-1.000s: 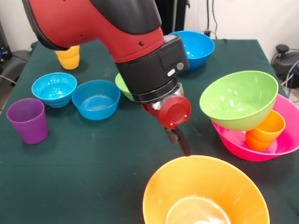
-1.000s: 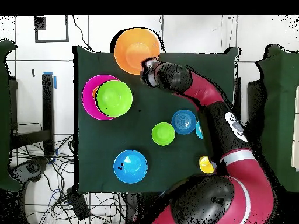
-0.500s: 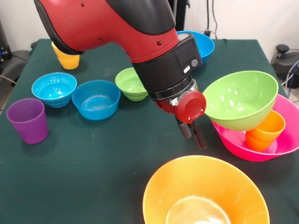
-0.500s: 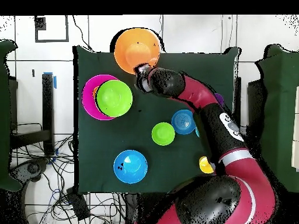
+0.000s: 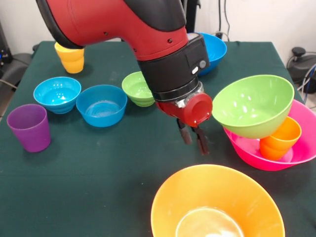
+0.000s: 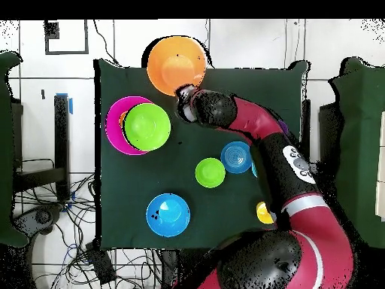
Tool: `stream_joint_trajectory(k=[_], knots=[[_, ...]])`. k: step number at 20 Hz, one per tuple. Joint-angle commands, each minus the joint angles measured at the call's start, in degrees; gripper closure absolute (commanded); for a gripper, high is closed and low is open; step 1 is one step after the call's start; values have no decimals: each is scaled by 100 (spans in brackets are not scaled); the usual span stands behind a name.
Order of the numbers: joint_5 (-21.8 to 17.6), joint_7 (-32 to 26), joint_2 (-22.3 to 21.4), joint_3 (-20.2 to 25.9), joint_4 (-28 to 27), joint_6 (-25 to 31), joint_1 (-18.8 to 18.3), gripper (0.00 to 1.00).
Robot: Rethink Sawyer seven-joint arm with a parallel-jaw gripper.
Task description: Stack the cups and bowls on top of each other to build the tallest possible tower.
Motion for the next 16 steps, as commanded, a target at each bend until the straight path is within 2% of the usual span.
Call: stream_joint_trajectory(k=[1, 7, 12, 16], knots=[[-453, 346, -24, -1020, -307, 144, 723, 0], [-146, 1083, 61, -1826, -701, 258, 1493, 0], [414, 2050, 99, -2733, -1319, 1210, 2290, 0], [920, 2535, 184, -3030, -1599, 1597, 2509, 0]])
